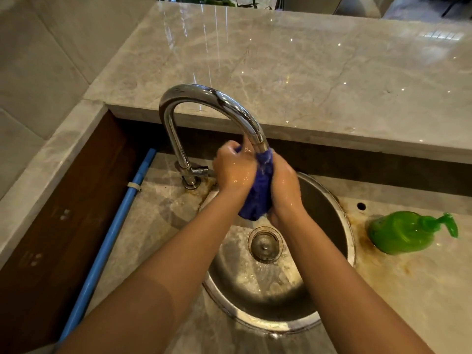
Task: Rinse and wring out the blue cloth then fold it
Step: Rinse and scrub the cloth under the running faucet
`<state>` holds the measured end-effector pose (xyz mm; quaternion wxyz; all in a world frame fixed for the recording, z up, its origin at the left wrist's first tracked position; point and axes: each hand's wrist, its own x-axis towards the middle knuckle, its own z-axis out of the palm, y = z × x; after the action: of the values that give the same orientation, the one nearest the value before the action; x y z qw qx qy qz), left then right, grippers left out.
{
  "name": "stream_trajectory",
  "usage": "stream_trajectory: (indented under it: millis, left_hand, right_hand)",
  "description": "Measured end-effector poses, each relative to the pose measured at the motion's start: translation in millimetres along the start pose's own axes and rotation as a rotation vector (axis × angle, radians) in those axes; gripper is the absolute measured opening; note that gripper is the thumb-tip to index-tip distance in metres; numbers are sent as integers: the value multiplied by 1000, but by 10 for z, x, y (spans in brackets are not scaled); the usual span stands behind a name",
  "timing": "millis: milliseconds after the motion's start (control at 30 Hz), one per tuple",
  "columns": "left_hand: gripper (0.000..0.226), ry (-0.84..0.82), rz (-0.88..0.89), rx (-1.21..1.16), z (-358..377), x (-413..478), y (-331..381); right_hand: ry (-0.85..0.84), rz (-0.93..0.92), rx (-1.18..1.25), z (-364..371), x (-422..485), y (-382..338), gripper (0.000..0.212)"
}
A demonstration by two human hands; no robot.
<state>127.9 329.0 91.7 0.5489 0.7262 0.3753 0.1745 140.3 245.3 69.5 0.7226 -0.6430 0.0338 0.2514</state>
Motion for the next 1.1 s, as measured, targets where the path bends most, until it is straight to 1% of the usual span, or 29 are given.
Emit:
stream_trajectory:
  millis: [33, 67, 100, 167, 233, 267, 333, 400, 433, 500, 533, 567, 633, 667, 700, 733, 800, 833, 900, 967, 1033, 1067, 1100]
  left_hand:
    - [37, 40, -13, -20, -9, 54, -4]
    - [31, 46, -1, -42, 9, 55, -20]
    - [28, 17, 16, -41, 42, 13, -44]
    - [29, -74, 29, 37, 96, -84, -104]
    - [33, -99, -12, 116, 132, -40, -166]
    - [33, -80, -99, 117, 137, 43, -159]
    - [30, -59, -361, 12, 110, 180, -93]
    - [29, -110, -591, -193, 88, 192, -57]
    - [26, -138, -639, -320, 94, 147, -73]
    - [27, -211, -596, -524, 134, -49, -201]
    - [29, -228, -548, -578, 147, -170, -251]
    - [29, -231, -487, -561, 152, -250, -286]
    - [26, -210, -320, -383, 160, -194, -283]
    - [26, -182, -263, -301, 157, -86, -262]
    - [26, -154, -244, -250, 143, 48, -227]
    - [26, -137, -267, -236, 131, 185, -184]
    - [25, -130, -325, -329, 145, 306, -145]
    - [26, -117, -316, -382, 179, 257, -151]
    - [30, -102, -208, -393, 208, 10, -210]
    - [32, -186, -123, -301, 161, -198, -288]
    - [31, -249, -109, -237, 135, -148, -311]
    - [30, -219, -96, -192, 139, -50, -315]
    - [28, -163, -72, -101, 143, 41, -312]
  right_hand:
    - [29, -7, -34, 21, -17, -5, 30]
    - [68, -13, -66, 45, 30, -39, 31]
    - [112, -12, -90, 61, 101, -91, 30]
    - [162, 8, -112, 78, 232, -241, 27]
    - [170, -11, -147, 90, 263, -277, 26]
    - [154, -48, -173, 99, 213, -224, 26]
    - [112, -157, -272, 117, 28, -72, 25]
    - [73, -263, -373, 126, -100, 35, 26]
    - [78, -302, -419, 121, -95, 43, 28]
    - [125, -362, -538, 94, 27, -11, 33]
    - [140, -347, -548, 58, 128, -48, 35]
    - [143, -293, -501, 25, 197, -85, 35]
    - [110, -156, -396, -22, 236, -83, 33]
    - [88, -114, -394, -25, 196, -40, 33]
    - [65, -114, -418, -6, 122, 9, 33]
    - [54, -144, -429, 33, 33, 60, 33]
    - [58, -252, -439, 99, -66, 111, 37]
    - [81, -309, -469, 105, -33, 94, 39]
    - [124, -337, -518, 51, 174, 17, 43]
    - [59, -240, -614, -33, 347, -51, 38]
    - [-37, -135, -617, -83, 344, 31, 27]
    - [-66, -70, -494, -97, 296, 106, 24]
    - [-77, 32, -302, -73, 204, 150, 23]
